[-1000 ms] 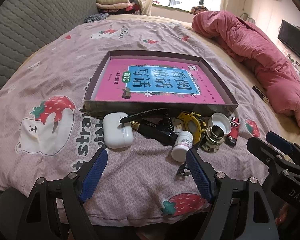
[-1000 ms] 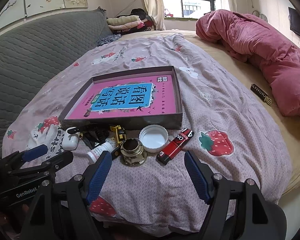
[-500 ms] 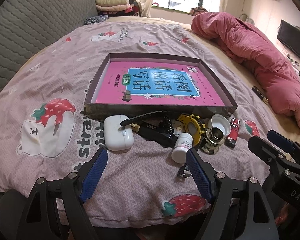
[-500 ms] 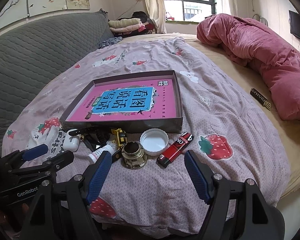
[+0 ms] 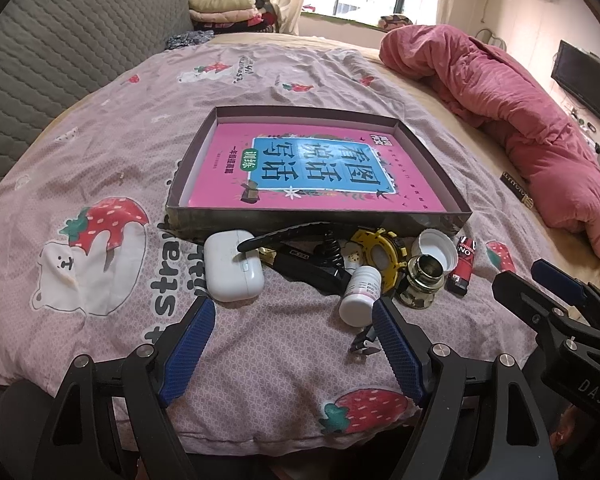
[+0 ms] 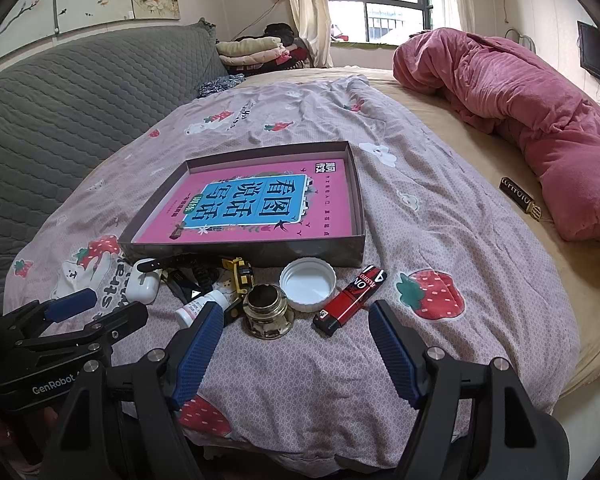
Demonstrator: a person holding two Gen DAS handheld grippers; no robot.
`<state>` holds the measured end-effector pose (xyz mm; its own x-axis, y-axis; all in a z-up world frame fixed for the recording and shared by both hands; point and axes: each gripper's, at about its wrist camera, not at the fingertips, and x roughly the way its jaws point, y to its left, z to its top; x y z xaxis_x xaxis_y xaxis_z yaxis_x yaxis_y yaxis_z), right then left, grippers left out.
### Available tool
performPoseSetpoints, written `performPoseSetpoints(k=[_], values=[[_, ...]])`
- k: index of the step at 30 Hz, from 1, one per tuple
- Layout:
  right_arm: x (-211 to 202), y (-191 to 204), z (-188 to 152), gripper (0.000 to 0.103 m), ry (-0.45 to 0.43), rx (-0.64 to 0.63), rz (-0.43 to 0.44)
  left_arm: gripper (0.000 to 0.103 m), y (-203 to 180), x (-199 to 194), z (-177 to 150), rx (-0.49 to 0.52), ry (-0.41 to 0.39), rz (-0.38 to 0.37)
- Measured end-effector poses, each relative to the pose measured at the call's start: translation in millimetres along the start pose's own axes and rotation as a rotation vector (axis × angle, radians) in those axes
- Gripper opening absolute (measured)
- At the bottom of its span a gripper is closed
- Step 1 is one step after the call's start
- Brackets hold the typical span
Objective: Organize rigid objects
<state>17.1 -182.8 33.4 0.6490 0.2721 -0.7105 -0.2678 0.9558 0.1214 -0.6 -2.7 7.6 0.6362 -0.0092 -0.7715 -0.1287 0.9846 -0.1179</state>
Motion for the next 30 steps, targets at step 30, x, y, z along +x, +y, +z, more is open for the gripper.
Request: performPoseSetpoints(k=[30], values=[[4, -12, -1, 0.074, 0.018, 0.043, -0.013, 0.082, 15, -1, 2, -0.04, 0.013, 0.016]])
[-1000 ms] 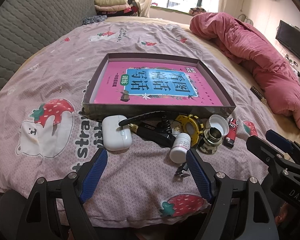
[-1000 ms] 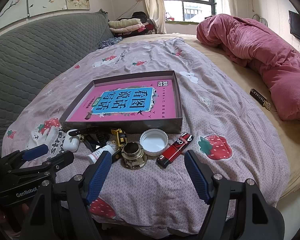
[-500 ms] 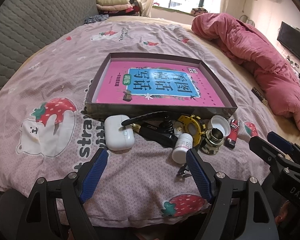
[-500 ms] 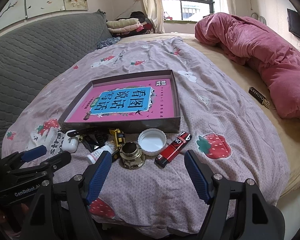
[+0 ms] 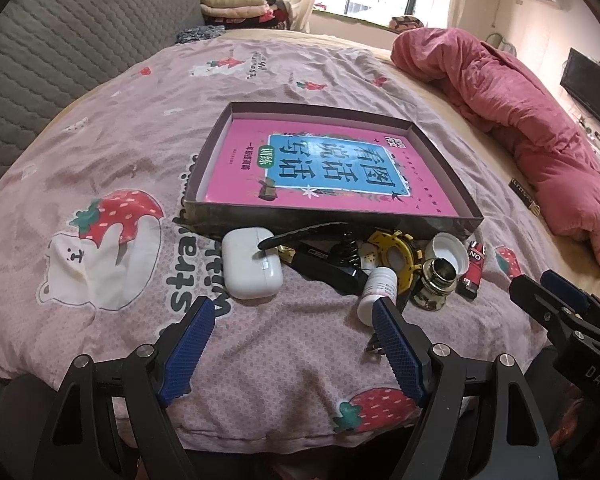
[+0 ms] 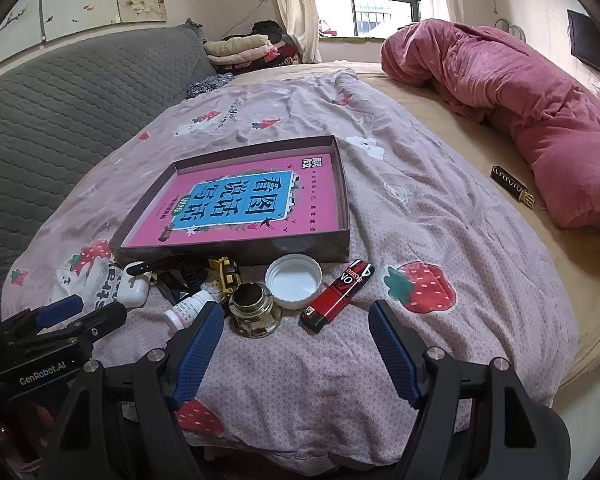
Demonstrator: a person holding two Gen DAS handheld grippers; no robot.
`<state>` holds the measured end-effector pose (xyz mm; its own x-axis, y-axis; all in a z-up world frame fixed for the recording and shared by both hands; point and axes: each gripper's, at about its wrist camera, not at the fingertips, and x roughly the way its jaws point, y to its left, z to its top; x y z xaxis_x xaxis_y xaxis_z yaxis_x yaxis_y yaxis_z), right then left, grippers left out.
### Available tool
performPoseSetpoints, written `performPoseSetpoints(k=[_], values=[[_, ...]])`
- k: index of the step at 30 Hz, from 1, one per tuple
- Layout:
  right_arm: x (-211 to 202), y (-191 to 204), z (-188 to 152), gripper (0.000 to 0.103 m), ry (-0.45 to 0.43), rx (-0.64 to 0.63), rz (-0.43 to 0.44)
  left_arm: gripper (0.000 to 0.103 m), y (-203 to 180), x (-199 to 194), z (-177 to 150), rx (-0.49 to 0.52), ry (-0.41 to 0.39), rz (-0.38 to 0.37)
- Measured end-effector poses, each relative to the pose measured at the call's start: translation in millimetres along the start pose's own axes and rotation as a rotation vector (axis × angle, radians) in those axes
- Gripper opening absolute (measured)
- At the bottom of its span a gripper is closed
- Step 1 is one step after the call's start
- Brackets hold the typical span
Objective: Organize rigid objects
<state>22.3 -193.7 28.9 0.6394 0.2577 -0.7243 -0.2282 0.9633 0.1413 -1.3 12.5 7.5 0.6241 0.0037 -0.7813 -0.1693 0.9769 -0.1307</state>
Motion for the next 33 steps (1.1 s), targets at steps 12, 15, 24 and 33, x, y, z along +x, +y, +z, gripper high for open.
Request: performPoseSetpoints(k=[12, 15, 24, 33], values=[[10, 11, -4, 0.074, 0.042, -0.031, 0.047, 0.082, 23, 2, 3, -0.063, 0.026, 0.025], [13, 15, -5, 0.074, 0.051, -0.048, 0.058, 0.082, 28, 6, 3, -0.074, 0.035, 0.038], [20, 18, -8, 0.074, 0.065, -0.062, 0.066, 0.082, 34, 20, 4, -0.098, 0.061, 0.066], [28, 11, -9, 0.074, 0.089, -0.04, 0.085, 0.082, 29, 28, -1, -0.078, 0.081, 0.061]])
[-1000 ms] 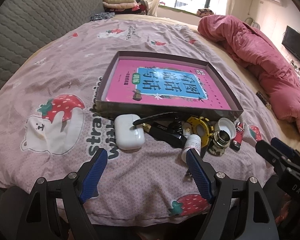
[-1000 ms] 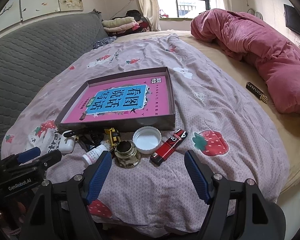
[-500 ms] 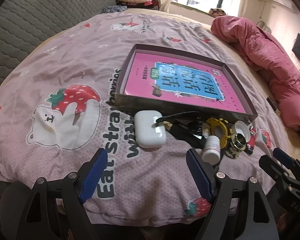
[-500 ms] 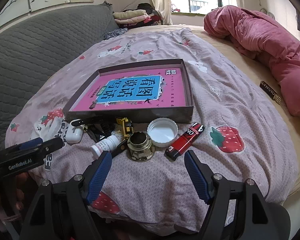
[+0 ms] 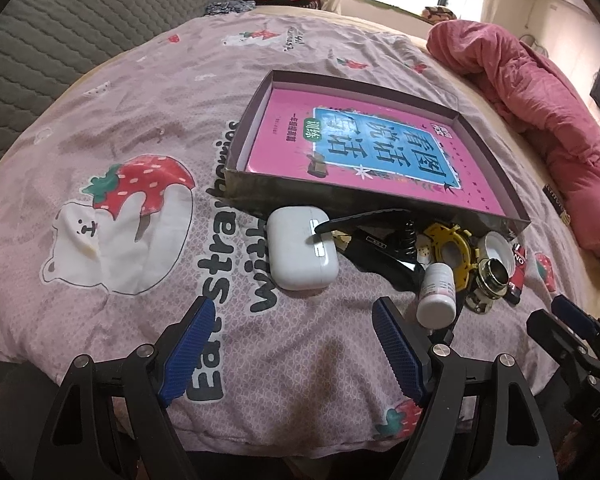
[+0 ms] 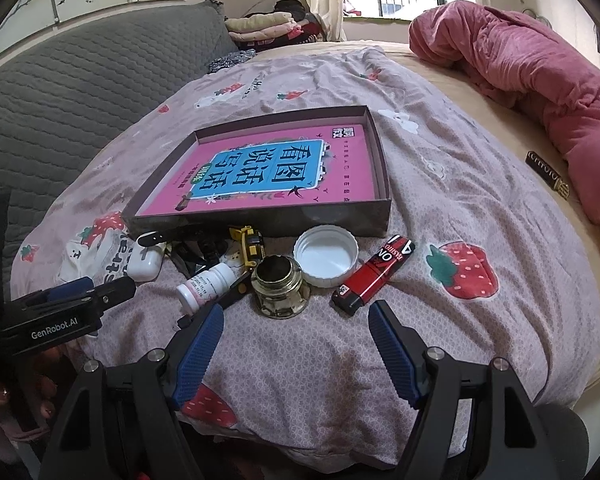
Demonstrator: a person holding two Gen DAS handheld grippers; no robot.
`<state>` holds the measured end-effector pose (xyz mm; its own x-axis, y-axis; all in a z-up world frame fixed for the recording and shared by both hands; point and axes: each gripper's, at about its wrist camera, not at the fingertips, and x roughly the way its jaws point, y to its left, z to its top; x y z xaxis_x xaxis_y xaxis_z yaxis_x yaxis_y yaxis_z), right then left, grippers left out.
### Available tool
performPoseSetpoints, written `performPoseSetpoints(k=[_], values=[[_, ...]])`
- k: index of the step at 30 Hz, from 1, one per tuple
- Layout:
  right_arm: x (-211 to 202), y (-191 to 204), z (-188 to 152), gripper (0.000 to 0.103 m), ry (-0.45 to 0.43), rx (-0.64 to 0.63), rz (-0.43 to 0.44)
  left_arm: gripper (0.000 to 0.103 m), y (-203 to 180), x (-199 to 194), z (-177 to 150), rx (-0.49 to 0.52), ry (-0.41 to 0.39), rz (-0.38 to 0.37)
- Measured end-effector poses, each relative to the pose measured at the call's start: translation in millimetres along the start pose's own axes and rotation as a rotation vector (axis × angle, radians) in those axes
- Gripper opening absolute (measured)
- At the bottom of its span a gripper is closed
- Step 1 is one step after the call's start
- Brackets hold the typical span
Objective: Organize rigid objects
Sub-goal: 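Lower the left tool onto the white earbud case while the right tool grasps the brass jar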
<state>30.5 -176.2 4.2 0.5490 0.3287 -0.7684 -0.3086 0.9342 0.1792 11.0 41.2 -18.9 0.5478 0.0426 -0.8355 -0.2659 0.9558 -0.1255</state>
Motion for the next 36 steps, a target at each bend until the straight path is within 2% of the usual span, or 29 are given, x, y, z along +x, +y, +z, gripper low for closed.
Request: performPoseSetpoints(k=[3, 16, 24, 29, 36], values=[[6, 1, -1, 0.074, 0.018, -0.009, 0.016, 0.082, 1, 3, 0, -0.004, 0.006, 0.0], [30, 10, -1, 0.053, 0.036, -0.072, 0.017, 0.082, 0, 16, 2, 0.0, 0.023, -0.012], [43, 10, 1, 0.048, 0.042, -0.086, -0.006, 0.082, 4, 24, 4, -0.011, 0.031, -0.008], [51, 13, 3, 0.037, 0.05, -0.102, 0.005, 0.082, 8, 30, 7, -0.024, 0.038, -0.006], [59, 17, 5, 0.036, 0.043, -0.117, 0.003, 0.082, 7, 37, 15, -0.018, 0.026, 0.02]])
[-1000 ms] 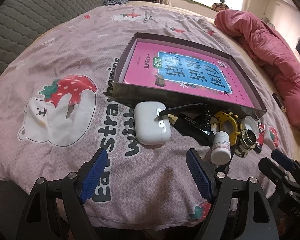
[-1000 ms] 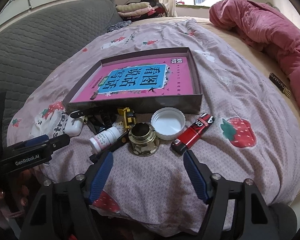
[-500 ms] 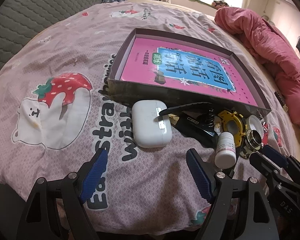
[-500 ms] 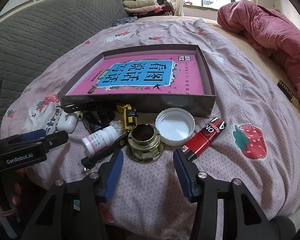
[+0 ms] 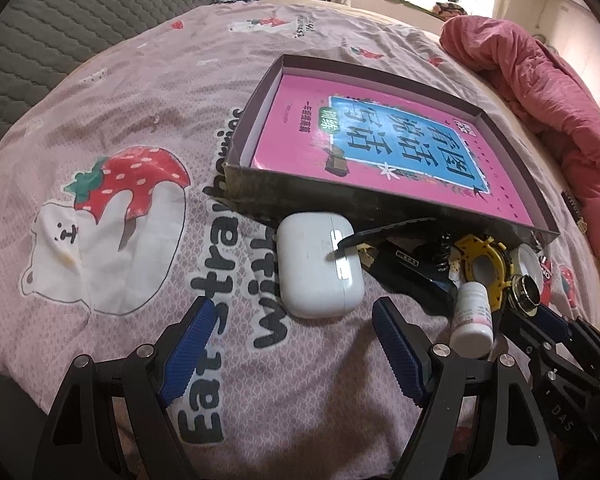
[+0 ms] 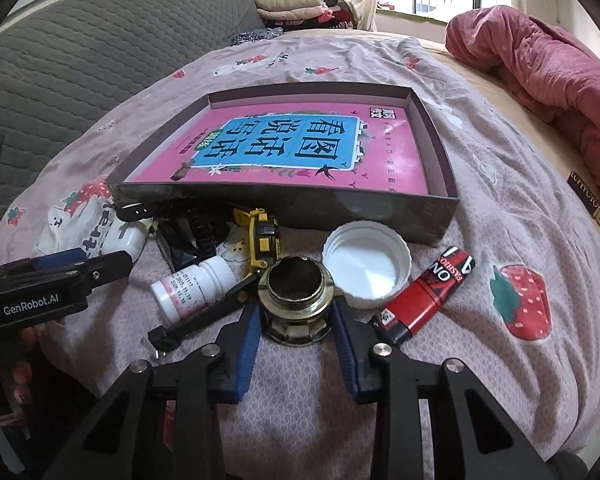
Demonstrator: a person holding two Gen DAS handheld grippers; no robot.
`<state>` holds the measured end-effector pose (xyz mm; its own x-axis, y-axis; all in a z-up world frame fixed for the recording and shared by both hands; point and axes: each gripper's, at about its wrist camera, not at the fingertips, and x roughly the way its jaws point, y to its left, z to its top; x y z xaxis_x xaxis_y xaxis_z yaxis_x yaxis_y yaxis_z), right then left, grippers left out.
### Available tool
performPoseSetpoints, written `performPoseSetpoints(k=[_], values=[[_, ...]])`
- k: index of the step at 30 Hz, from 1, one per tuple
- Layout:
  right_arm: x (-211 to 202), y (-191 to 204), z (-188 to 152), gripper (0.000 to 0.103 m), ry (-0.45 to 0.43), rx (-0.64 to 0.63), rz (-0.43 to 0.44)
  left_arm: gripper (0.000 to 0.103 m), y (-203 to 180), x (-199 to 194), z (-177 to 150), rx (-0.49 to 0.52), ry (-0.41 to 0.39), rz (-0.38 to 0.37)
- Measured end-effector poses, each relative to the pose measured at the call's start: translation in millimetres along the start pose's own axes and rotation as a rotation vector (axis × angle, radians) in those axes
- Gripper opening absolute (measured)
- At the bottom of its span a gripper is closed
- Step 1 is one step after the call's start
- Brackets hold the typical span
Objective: Organize rigid objects
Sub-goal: 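Lower the left tool onto the white earbud case while the right tool grasps the brass jar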
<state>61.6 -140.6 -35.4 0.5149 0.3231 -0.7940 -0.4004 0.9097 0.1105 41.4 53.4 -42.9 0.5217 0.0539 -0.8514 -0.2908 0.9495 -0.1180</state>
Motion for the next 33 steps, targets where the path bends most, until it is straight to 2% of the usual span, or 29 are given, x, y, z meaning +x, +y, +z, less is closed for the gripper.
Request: performPoseSetpoints(k=[6, 20, 24, 27, 32, 33], values=[[6, 2, 0, 0.036, 0.002, -0.004, 0.006, 0.082, 1, 10, 4, 0.0, 0.0, 0.021], [14, 2, 4, 0.037, -0.017, 0.0, 0.026, 0.082, 3, 20, 10, -0.029, -0.01, 0.019], [13, -4, 4, 0.037, -0.023, 0.023, 0.058, 0.081, 2, 21, 10, -0.026, -0.019, 0.023], [10, -5, 5, 0.037, -0.031, 0.031, 0.07, 0.076, 3, 19, 9, -0.013, -0.025, 0.022], [6, -2, 4, 0.037, -0.035, 0.011, 0.071, 0.053, 4, 14, 12, -0.001, -0.048, 0.008], [5, -2, 4, 0.037, -0.037, 0.007, 0.069, 0.051, 3, 14, 12, 0.005, -0.048, 0.014]])
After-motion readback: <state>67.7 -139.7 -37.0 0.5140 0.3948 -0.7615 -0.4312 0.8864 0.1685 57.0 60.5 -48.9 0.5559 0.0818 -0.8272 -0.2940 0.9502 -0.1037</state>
